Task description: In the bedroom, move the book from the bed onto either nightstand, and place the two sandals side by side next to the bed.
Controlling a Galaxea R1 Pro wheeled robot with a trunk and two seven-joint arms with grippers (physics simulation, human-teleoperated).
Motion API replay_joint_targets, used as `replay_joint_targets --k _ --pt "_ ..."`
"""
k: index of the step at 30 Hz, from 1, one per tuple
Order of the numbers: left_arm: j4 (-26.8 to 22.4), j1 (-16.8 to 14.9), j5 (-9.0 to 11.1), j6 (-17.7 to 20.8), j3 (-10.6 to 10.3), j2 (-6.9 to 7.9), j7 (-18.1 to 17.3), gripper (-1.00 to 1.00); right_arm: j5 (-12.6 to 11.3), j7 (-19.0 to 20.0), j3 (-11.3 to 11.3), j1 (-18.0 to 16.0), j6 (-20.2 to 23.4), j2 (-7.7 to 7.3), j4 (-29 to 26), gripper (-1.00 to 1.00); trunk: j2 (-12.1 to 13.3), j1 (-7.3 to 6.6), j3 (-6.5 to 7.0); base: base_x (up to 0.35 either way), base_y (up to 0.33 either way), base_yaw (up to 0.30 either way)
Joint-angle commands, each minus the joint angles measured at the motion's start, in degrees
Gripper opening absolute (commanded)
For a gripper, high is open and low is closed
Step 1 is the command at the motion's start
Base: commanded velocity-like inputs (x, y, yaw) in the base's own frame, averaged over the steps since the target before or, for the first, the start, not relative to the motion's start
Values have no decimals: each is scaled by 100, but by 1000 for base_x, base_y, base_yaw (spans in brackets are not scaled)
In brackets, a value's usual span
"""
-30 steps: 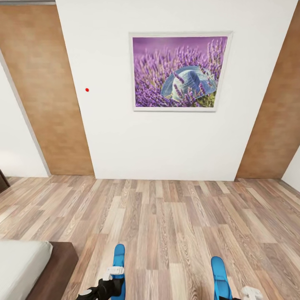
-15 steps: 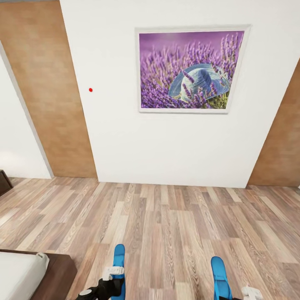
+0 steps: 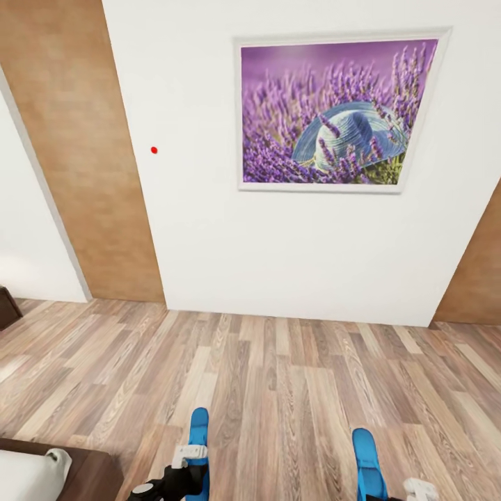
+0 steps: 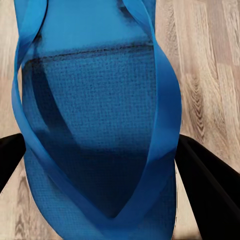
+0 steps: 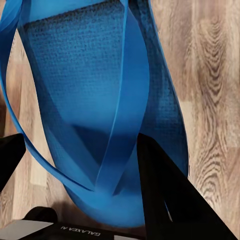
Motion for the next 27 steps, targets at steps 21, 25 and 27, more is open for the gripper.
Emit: replay_joint_targets --k 21,25,27 --pt "5 -6 43 -12 6 -1 -20 -100 -14 27 -36 -2 37 -3 0 -100 -3 3 -10 325 0 58" --pt "5 -6 43 -12 6 -1 -20 -100 -15 27 -36 -2 37 -1 0 -100 -3 3 -10 325 0 12" --pt "5 -6 43 -12 6 -1 -20 -100 -15 27 -36 -2 37 0 -1 -100 -3 3 -10 325 0 3"
